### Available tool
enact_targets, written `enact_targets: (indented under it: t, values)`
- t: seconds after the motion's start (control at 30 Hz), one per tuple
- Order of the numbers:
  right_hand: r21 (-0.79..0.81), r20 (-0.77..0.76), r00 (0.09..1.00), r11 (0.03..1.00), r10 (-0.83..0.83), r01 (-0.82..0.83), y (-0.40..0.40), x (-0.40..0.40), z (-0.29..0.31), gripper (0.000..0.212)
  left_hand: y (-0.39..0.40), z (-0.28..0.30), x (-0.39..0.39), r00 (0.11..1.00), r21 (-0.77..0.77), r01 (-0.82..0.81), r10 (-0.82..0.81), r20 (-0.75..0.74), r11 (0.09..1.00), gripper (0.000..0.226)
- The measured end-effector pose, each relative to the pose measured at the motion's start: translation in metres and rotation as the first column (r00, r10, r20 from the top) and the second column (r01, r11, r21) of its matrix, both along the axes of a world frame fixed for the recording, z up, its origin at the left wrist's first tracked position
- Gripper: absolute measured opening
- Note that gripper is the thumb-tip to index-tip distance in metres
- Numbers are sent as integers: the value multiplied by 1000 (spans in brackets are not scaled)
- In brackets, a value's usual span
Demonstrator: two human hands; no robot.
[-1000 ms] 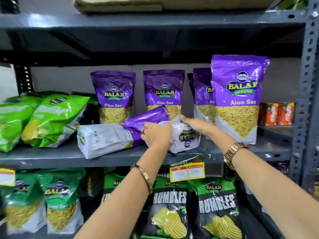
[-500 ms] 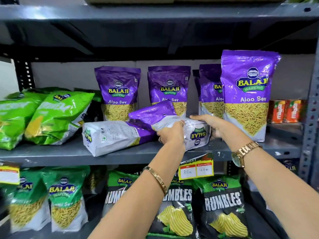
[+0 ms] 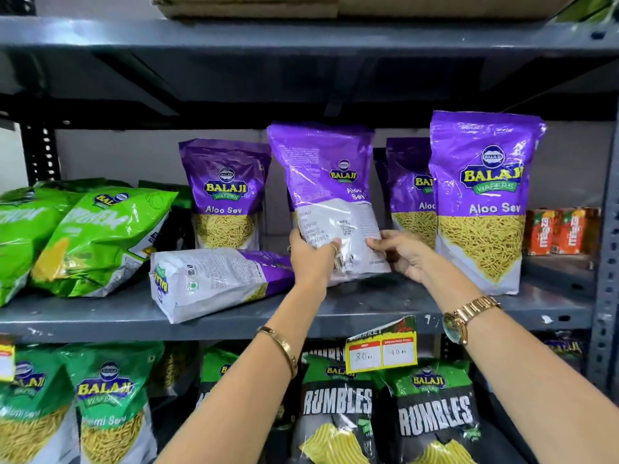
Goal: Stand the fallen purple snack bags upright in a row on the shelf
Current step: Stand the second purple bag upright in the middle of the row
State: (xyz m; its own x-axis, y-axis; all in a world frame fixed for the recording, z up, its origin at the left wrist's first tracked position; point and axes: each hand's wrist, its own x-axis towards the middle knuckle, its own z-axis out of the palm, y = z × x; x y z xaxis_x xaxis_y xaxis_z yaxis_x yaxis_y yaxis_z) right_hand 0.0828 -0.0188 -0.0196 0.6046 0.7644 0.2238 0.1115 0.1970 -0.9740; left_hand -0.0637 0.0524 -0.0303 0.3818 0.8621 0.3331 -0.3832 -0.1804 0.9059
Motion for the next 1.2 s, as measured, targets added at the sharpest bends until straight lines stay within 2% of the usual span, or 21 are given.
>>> enact_targets:
  t: [0.07,0.2,0.33,0.43,0.5,0.57,0.63,0.67,0.73,0.8,0.87,1.0,1.1,1.2]
  values:
    - [7,4,999,999,-44,44,3,2,-2,19,9,-3,0,998,43,61,-61,-19,997,59]
    - [-46,-12,996,995,-91,90,11,5,-11,43,24,-13,6,988,176,83,-58,-145,981,66]
    - [-34,-98,993,997,-67,64,13,13,-18,48,29,-15,14,975,242,112,-60,-213,964,75]
    - [-37,-85,992,995,-92,89,16,13,-18,50,25,-13,13,972,252,115,-57,-227,961,73]
    - [-22,-28,975,976,-218,218,20,12,-18,45,25,-10,10,978,210,121,-81,-190,970,62]
    - [90,49,894,894,-445,439,19,9,-21,44,25,-4,8,985,134,126,-109,-130,983,57]
    - [244,141,771,777,-620,580,15,-1,-25,36,32,-1,13,985,-9,138,-138,-106,990,74]
    - [302,195,737,755,-647,583,15,-7,-28,33,37,-1,18,983,-69,154,-160,-95,986,77]
    - [334,303,729,785,-614,522,18,-17,-33,33,35,3,20,974,-130,189,-203,-103,973,64]
    - [245,406,733,837,-546,488,24,-18,-37,39,36,3,22,956,-158,249,-269,-119,955,50]
    - [180,432,761,872,-485,454,28,-13,-36,45,38,0,23,942,-178,274,-301,-150,945,43]
    - [120,241,896,927,-374,355,34,-5,-23,40,30,-1,21,931,-189,298,-329,-160,936,32]
    - [70,12,968,966,-252,250,42,0,-13,37,21,-9,27,946,-49,235,-241,-216,971,36]
    - [96,-157,982,988,-104,120,42,5,-8,35,8,-18,28,958,90,175,-149,-243,980,46]
